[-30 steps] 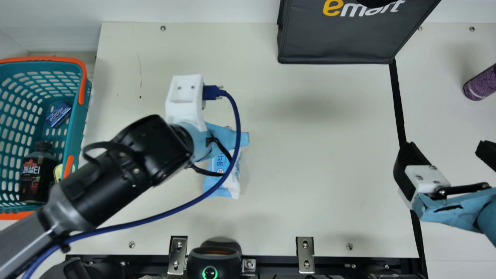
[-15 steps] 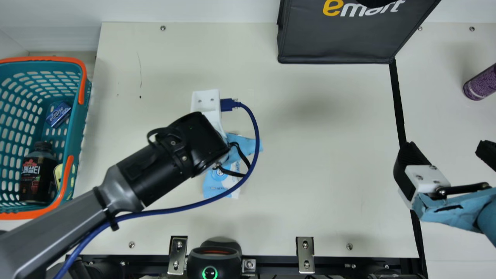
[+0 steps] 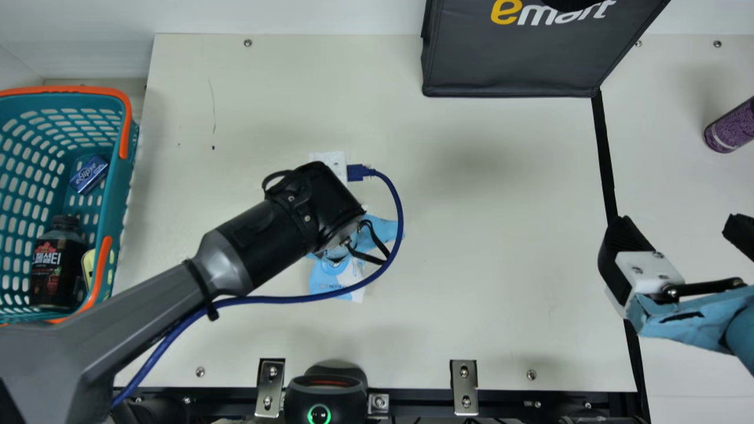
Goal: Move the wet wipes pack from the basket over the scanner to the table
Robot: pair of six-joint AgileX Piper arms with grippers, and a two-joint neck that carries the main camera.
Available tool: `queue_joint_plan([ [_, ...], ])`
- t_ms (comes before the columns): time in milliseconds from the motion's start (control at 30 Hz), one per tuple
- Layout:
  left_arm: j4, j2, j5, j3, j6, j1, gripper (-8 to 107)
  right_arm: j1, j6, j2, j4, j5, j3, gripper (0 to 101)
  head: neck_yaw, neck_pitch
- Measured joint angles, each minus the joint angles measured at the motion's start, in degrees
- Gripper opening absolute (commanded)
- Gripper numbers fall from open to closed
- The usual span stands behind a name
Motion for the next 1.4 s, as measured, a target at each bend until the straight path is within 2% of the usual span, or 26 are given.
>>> queue_joint_plan([
  [500, -1.5, 2.2, -2.0, 2.4, 1.4, 0.6, -8, 0.0, 0.0, 0.0, 0.0, 0.0, 0.0, 95, 0.0, 0.0],
  [967, 1.6, -2.9, 0.1, 1.4, -0.5, -0.9, 39, 0.0, 0.0, 0.0, 0.0, 0.0, 0.0, 95, 0.0, 0.0],
  [1400, 1.9, -4.6, 0.4, 1.9, -1.0, -1.4, 82, 0.0, 0.0, 0.0, 0.0, -0.1, 0.0, 95, -0.1, -0.1],
])
